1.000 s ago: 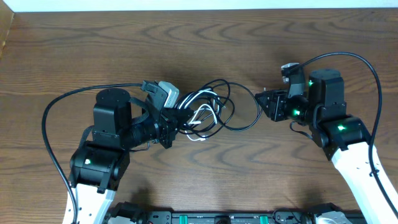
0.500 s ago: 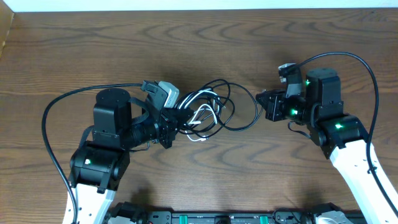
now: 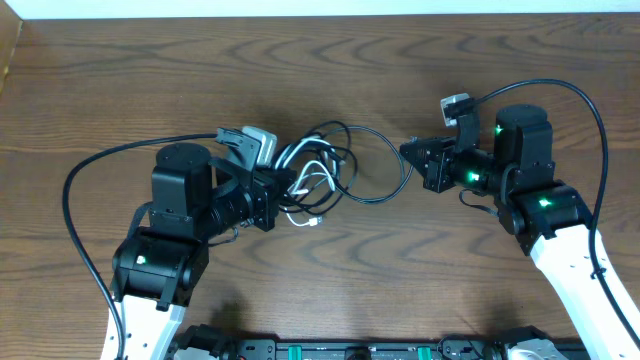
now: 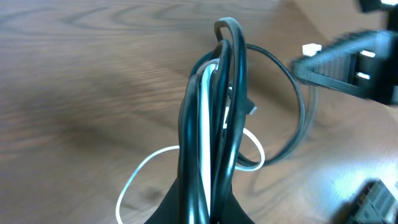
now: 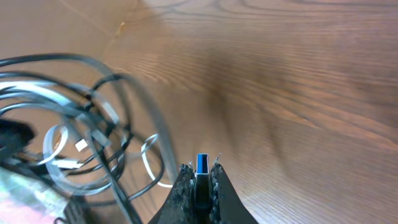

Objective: Untangle cables

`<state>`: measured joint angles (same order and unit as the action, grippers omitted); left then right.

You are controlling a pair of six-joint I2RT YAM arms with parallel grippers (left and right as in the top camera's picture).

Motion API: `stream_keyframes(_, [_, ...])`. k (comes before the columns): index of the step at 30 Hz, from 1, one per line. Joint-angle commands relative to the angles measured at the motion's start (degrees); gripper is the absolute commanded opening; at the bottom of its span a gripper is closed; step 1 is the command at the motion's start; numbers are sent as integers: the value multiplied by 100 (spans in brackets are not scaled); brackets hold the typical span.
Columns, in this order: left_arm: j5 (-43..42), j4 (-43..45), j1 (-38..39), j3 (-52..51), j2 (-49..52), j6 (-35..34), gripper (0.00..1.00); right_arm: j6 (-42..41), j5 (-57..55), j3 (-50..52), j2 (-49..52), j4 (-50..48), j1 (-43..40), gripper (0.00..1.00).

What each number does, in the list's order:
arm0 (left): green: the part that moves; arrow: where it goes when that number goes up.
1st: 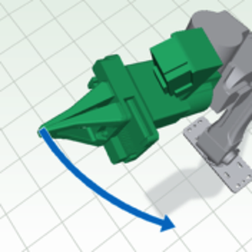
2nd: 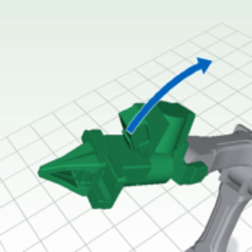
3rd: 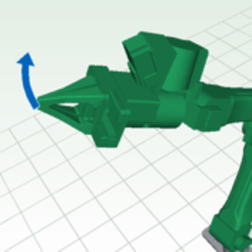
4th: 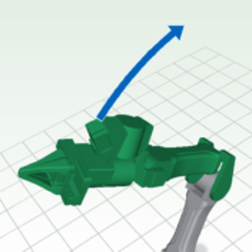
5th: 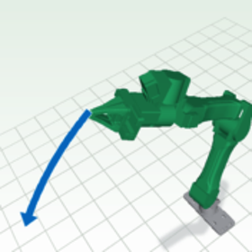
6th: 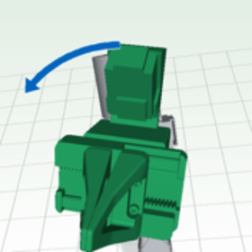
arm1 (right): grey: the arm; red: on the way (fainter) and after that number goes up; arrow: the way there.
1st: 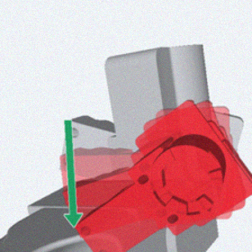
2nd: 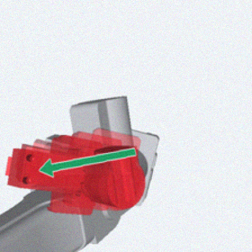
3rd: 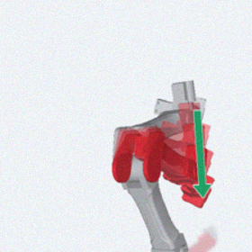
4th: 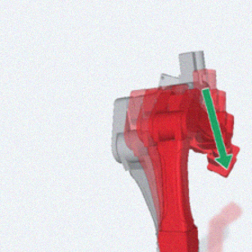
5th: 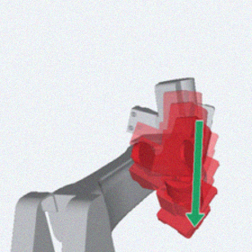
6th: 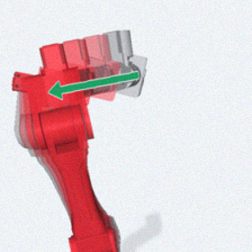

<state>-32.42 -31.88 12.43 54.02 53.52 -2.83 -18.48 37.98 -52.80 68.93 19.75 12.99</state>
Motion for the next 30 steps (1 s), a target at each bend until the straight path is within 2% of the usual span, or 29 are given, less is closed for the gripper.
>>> stream_keyframes(1, [667,-24,-13,33,-37,-507,8,31,485,-72,-118,-101,24,1])
stream_keyframes(8, [809,-81,-13,33,68,-776,7,61,1102,-72,-192,-463,28,1])
stream_keyframes(14, [787,-68,-11,33,221,-1255,8,487,1429,-72,-195,-413,72,1])
stream_keyframes(18, [697,-63,-11,33,245,-1257,8,667,1432,-72,-195,-409,208,1])
stream_keyframes(30, [1062,46,-13,33,258,-2218,8,1550,1338,-70,-192,227,1152,1])
